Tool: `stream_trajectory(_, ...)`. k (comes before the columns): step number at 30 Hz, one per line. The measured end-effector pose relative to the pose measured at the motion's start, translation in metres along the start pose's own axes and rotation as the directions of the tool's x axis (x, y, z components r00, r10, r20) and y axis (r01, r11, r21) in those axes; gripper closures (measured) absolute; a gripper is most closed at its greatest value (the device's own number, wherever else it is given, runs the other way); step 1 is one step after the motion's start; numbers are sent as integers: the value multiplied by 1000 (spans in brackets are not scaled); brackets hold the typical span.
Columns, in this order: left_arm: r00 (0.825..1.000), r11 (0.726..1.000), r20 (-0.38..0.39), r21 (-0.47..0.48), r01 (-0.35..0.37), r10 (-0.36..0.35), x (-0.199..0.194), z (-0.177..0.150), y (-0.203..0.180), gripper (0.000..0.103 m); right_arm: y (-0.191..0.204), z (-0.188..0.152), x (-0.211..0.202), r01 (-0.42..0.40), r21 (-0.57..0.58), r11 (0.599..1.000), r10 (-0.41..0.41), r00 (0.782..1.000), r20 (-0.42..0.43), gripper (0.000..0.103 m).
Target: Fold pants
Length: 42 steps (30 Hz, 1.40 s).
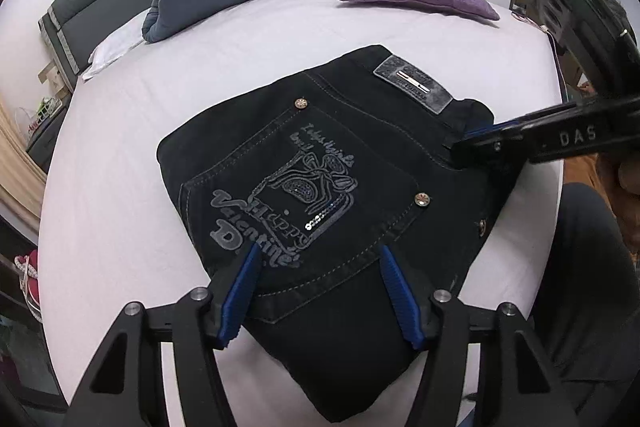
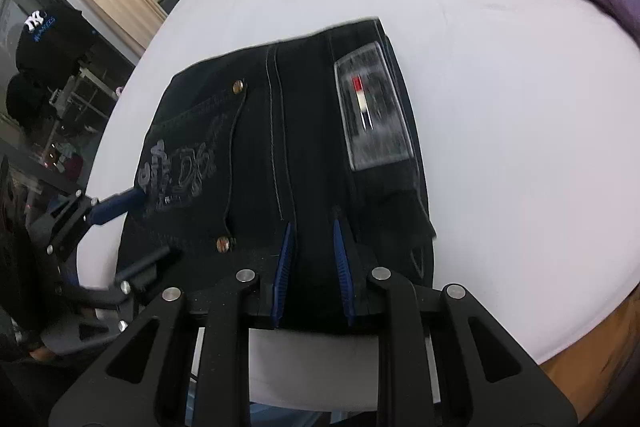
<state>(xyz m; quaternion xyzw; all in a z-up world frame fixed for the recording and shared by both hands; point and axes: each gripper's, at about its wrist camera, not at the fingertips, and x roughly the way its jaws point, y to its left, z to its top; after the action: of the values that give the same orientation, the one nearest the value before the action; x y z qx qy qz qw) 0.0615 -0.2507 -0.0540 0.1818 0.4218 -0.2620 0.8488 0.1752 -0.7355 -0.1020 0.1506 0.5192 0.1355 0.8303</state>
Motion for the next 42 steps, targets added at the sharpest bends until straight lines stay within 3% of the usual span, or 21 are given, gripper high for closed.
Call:
stream_trajectory(5,999,999,-1,-18,45,-45,-18,-10,7,43,-11,-7,-26,-37,63,997,35,998,45,84)
stream_trajectory(8,993,985,10,-126,119,-118,-38,-18,31,42,-24,-6,-54,2,104,995,-11,996,90,81)
stream_trajectory(10,992,970,29,-211,124,-120,-44,-19,55,35,-40,0,-69,-43,136,990,27,992,121,81)
stream_trajectory(14,979,895,-1,-405,185,-203,-20,-13,106,33,-63,27,-61,-160,175,971,146,985,89,72)
stream_trajectory(17,954,825,-20,-509,247,-298,4,-9,126,33,-71,48,-36,-165,202,966,164,986,20,54)
stream_trajectory(20,934,784,-33,-555,278,-355,23,-2,131,25,-71,65,-9,-183,195,964,193,980,-37,54)
stream_trajectory(22,932,801,-83,-542,254,-352,36,5,125,19,-74,70,8,-209,212,955,227,971,-68,54)
stream_trajectory(27,941,852,-158,-487,191,-301,50,15,105,19,-87,76,35,-260,280,924,287,956,-63,58)
stream_trajectory(29,942,869,-166,-457,190,-293,51,20,97,29,-88,77,39,-248,277,928,278,958,-73,68)
stream_trajectory(36,951,913,-205,-383,139,-231,48,30,84,43,-69,77,46,-180,198,963,203,974,-98,77)
stream_trajectory(42,956,917,-198,-378,131,-218,46,37,84,59,-44,77,41,-88,114,990,98,992,-83,84)
